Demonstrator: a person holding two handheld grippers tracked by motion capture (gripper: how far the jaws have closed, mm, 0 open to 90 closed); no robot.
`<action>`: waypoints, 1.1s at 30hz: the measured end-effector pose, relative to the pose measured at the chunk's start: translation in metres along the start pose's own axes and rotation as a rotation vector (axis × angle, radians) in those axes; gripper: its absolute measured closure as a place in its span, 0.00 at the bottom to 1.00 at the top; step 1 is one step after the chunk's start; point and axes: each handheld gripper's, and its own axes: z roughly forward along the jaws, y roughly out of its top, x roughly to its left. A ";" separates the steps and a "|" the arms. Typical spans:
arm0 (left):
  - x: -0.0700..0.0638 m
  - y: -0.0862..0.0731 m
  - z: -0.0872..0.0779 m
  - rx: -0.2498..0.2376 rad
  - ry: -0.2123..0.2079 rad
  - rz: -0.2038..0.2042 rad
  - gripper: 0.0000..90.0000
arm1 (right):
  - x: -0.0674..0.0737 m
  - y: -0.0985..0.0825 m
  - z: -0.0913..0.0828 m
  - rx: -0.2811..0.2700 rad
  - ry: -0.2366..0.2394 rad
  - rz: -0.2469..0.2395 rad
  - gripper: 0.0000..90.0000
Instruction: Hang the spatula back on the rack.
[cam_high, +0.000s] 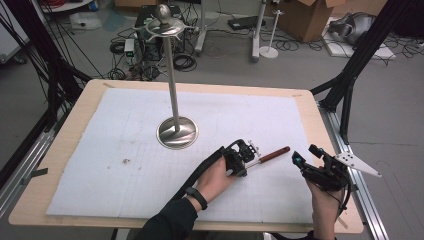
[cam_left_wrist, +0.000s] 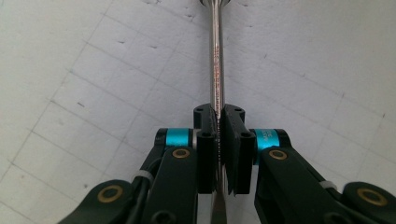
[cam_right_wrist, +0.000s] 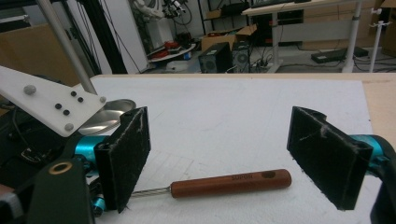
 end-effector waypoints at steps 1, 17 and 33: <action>0.000 0.000 0.000 -0.001 0.000 0.003 0.93 | 0.000 0.000 -0.001 -0.001 -0.001 0.002 0.23; 0.015 -0.024 -0.043 -0.138 -0.006 -0.029 0.94 | -0.003 0.002 -0.007 -0.041 -0.015 0.010 0.25; 0.046 -0.088 -0.125 -0.385 -0.006 -0.112 0.94 | 0.001 -0.002 -0.001 -0.038 -0.020 0.017 0.25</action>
